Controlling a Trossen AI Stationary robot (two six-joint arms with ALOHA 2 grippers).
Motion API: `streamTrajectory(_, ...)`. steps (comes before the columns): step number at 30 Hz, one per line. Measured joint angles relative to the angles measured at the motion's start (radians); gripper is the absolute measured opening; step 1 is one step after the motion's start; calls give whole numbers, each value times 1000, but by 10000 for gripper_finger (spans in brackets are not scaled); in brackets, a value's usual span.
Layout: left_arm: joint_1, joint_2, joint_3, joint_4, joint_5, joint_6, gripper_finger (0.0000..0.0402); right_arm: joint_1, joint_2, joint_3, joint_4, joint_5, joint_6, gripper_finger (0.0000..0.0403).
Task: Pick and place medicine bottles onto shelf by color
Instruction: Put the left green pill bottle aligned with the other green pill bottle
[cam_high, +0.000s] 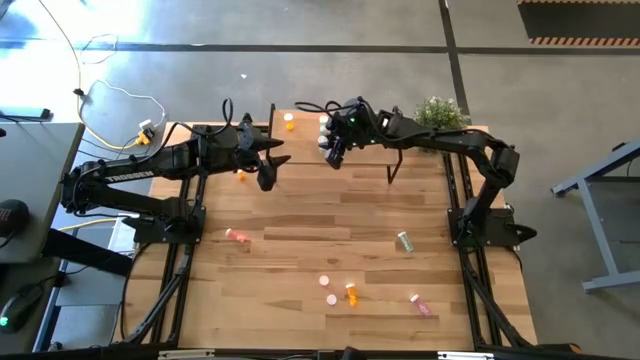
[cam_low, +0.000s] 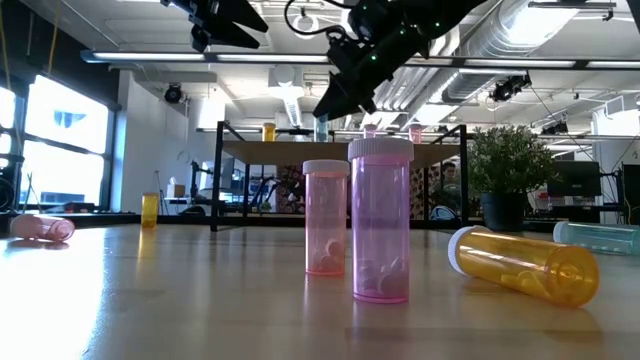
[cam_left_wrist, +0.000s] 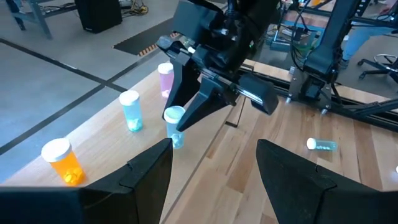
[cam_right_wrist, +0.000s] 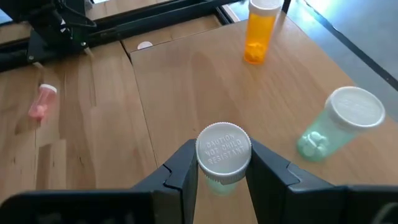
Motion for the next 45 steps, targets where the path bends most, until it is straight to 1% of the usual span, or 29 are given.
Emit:
streamTrajectory(14,0,0,0,0,0,0,223,-18,9,0,23,14,-66,99)
streamTrajectory(17,0,0,0,0,0,0,223,-26,8,0,40,6,-66,99)
streamTrajectory(25,0,0,0,0,0,0,223,-27,13,0,17,4,-51,99)
streamTrajectory(27,0,0,0,0,1,0,223,-27,17,0,16,-12,-45,99)
streamTrajectory(40,0,0,0,0,1,0,223,-26,24,0,29,-6,-43,99)
streamTrajectory(42,0,0,0,0,1,0,223,-26,24,0,30,1,-46,101)
streamTrajectory(45,0,0,0,0,1,0,223,-26,24,0,30,1,-47,116)
